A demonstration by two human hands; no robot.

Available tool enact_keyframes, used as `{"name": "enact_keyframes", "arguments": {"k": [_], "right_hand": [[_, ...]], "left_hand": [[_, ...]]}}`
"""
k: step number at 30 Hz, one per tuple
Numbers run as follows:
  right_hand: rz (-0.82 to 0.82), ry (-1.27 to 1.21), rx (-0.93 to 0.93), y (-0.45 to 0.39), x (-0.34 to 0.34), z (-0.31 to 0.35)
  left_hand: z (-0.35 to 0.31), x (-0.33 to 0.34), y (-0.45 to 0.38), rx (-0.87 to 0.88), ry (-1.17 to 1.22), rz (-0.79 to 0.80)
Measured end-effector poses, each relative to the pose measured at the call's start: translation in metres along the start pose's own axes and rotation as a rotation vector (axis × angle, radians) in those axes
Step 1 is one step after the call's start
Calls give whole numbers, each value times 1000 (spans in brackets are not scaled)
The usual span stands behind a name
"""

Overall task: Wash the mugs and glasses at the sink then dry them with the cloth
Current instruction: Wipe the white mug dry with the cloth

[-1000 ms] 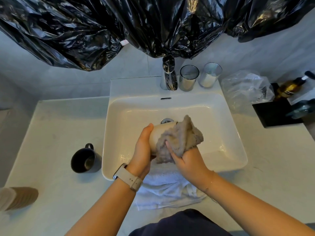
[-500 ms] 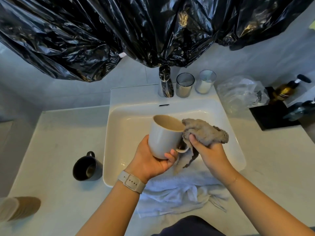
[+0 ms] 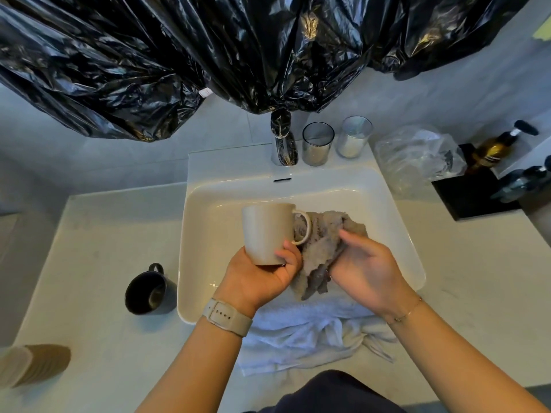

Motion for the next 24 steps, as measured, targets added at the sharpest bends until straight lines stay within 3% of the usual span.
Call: {"name": "enact_keyframes", "arguments": {"k": [4, 6, 14, 16, 19, 21, 24], "right_hand": [[-173, 631, -260, -10, -7, -5], [-241, 757, -345, -16, -6, -4], [-344, 353, -178, -29, 0, -17], [-348, 240, -115, -29, 2, -16], [-370, 265, -73, -29, 7, -15], [-364, 279, -57, -29, 11, -15], [-239, 199, -9, -27, 15, -7]], "left_hand": [[-6, -2, -7, 197, -105, -75], [-5, -4, -11, 281, -203, -97], [-21, -19, -18, 657, -616, -136], [-33, -21, -12, 826, -712, -56], [-42, -13, -2, 966, -968, 34], [-42, -8, -2, 998, -1067, -50], [-35, -10, -7, 807, -844, -33]]}}
Point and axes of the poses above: each hand's wrist, its own y-axis away from the middle knuckle, its own x-axis out of the palm, z = x × y, the point moved 3 cm from there along -y, towards the middle knuckle, and after that the axes turned 13 degrees about -z, right-handed, at the moved point
